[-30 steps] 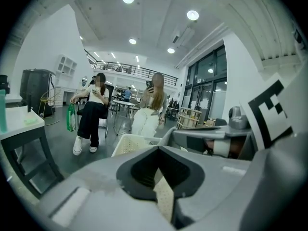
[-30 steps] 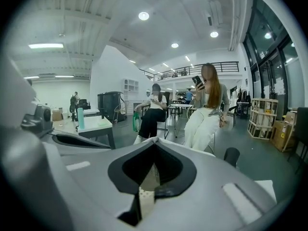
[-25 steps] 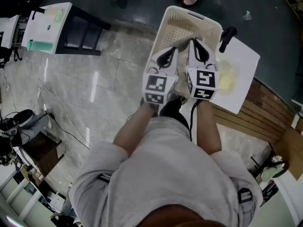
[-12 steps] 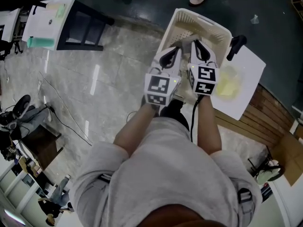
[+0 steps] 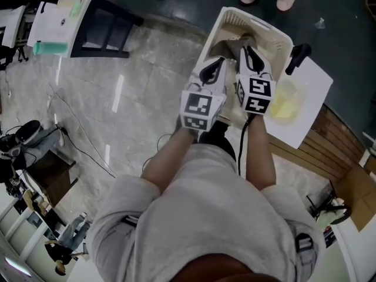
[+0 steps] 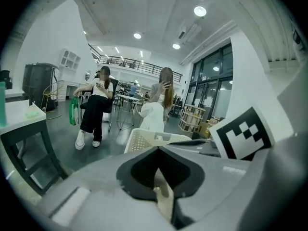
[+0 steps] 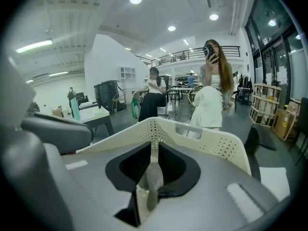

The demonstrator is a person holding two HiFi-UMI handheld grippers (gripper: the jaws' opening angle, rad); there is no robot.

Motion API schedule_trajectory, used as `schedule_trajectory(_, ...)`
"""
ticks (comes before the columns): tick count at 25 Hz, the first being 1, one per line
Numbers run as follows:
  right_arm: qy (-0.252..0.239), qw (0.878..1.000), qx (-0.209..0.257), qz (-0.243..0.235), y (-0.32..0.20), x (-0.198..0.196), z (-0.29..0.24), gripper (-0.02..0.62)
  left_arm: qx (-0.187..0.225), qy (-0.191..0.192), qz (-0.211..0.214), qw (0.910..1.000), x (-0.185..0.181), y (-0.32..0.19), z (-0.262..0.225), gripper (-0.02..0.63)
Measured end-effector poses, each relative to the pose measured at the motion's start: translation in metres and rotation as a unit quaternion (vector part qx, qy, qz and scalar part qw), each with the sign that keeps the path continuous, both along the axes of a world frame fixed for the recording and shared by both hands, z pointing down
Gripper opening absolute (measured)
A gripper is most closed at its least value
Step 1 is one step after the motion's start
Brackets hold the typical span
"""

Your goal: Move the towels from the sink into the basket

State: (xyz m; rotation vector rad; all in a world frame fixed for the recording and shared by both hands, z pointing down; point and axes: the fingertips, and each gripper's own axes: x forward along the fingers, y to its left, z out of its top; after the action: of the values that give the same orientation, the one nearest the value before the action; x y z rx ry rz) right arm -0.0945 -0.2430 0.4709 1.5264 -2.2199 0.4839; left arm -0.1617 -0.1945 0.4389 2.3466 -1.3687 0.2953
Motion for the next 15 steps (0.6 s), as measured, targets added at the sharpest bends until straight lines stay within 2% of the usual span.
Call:
schedule_trajectory(5,-0.002,1.000,0.020,0.001,0.013,0.001,-0.015,0.041,0.008,0.001,0.008,0.9999,0.008,0.007,-0.007,0.020)
schedule_trajectory(7,0.001,1.000,0.029,0.004,0.019,0.004,-0.022,0.009,0.011,0.001,0.013,0.9999,0.011,0.012,-0.009,0.020)
schedule_trajectory(15,-0.001,0.997,0.074,0.034,0.054,0.033,-0.057,0.006,0.029,0.008,0.050,0.9983,0.037,0.037,-0.027,0.020)
